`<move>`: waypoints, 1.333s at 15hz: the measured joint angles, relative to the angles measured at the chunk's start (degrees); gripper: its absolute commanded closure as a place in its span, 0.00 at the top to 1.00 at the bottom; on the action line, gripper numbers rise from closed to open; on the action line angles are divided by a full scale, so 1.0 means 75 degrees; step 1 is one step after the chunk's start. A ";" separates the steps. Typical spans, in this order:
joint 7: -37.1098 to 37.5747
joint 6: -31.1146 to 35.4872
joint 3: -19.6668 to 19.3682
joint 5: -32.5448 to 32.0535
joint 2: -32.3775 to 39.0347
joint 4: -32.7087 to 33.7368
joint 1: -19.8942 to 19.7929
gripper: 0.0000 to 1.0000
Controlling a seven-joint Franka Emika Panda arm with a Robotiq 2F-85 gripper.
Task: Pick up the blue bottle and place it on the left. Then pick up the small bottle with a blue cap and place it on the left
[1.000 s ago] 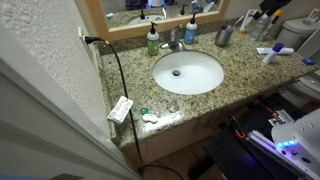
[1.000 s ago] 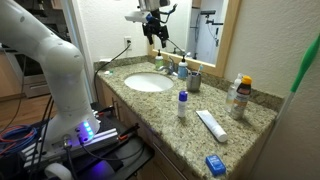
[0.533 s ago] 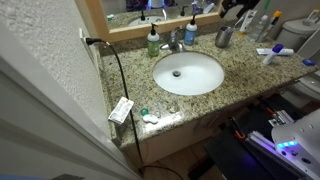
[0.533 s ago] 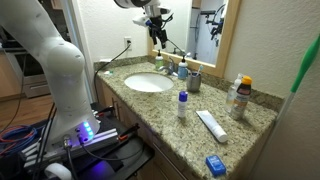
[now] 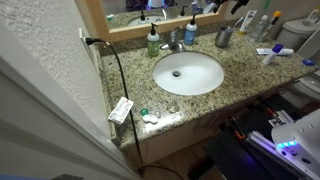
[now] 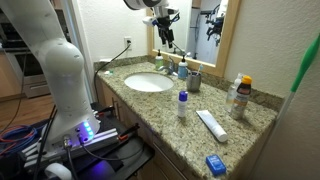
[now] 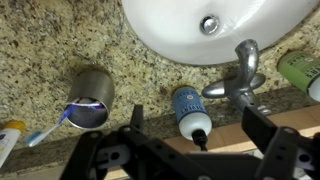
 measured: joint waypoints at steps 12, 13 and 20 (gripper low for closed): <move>0.1760 0.1705 -0.0089 -0.0908 0.2713 0.1539 0.0152 1.00; 0.1862 0.1854 -0.0157 -0.1096 0.2811 0.1576 0.0204 1.00; 0.2276 0.3018 -0.0811 -0.1593 0.4218 0.2668 0.0789 1.00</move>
